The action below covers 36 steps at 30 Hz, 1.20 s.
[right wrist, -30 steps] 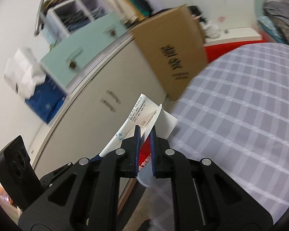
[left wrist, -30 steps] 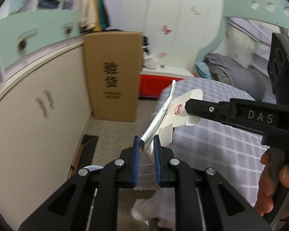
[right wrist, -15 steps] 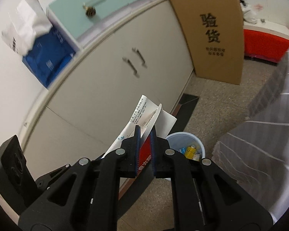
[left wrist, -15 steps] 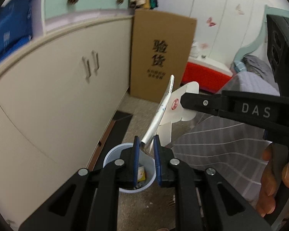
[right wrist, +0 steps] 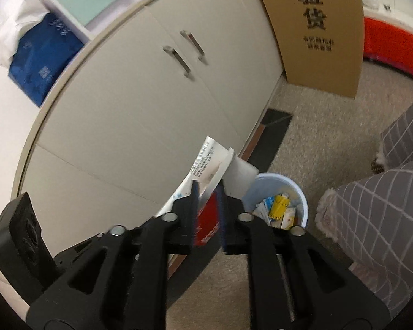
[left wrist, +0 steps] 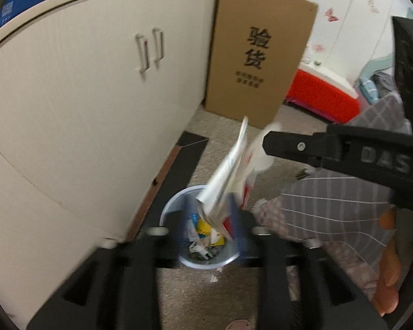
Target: Collect trash
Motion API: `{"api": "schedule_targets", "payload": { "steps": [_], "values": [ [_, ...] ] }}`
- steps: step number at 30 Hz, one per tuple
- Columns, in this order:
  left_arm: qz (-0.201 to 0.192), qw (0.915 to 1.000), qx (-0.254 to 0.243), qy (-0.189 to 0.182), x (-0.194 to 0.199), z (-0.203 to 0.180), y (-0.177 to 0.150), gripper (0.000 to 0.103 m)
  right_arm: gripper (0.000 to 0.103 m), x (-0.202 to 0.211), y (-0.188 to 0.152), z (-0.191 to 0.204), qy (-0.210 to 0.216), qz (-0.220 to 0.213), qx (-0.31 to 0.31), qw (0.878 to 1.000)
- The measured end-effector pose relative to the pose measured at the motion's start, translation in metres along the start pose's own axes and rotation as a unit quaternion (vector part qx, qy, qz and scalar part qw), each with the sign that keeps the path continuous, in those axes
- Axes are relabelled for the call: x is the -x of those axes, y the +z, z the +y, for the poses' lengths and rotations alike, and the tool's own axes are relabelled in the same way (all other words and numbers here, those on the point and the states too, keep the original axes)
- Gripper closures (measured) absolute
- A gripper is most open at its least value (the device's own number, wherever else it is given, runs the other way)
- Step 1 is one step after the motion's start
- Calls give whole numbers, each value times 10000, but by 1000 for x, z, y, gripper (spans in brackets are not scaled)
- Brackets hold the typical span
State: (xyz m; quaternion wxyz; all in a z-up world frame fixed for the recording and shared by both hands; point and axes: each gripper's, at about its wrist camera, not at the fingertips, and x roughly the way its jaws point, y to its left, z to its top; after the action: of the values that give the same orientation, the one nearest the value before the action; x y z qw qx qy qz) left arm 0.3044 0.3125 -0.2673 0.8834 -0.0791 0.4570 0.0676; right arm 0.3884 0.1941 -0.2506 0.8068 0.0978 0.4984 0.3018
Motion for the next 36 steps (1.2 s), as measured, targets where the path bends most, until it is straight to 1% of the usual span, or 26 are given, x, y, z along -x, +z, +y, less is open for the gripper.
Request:
{"api": "schedule_targets", "payload": {
  "steps": [1,2,5,8,11,14,18,26,32,36],
  "values": [
    [-45,9999,52,81,-3,3,0,34,42,-2,0,-1,-27,4,-7,10000],
    [-78,9999,77,98,-4,5,0,34,42,-3,0,-2,-50,9,-7,10000],
    [28,9998,39,189,-9,3,-1,33,42,-3,-2,-1,-235,13,125,9996],
    [49,9997,40,236,-9,0,-3,31,42,5,-5,-2,-358,-52,131,9993],
    [36,9995,61,306,-3,-3,-4,31,42,21,-11,0,-495,-191,247,9983],
    [-70,9993,-46,370,10,-12,-6,31,42,38,-17,0,-588,-312,258,9974],
    [-225,9990,-94,380,32,-25,-4,30,42,65,-23,-2,-609,-461,210,9969],
    [-656,9969,-103,411,93,-54,-3,27,42,133,-42,0,-655,-895,213,9936],
    [-939,9946,-120,423,142,-81,-6,26,41,196,-59,-1,-633,-1287,224,9894],
    [-1221,9916,-136,394,178,-103,-12,24,39,244,-74,-6,-640,-1642,256,9840]
  ]
}}
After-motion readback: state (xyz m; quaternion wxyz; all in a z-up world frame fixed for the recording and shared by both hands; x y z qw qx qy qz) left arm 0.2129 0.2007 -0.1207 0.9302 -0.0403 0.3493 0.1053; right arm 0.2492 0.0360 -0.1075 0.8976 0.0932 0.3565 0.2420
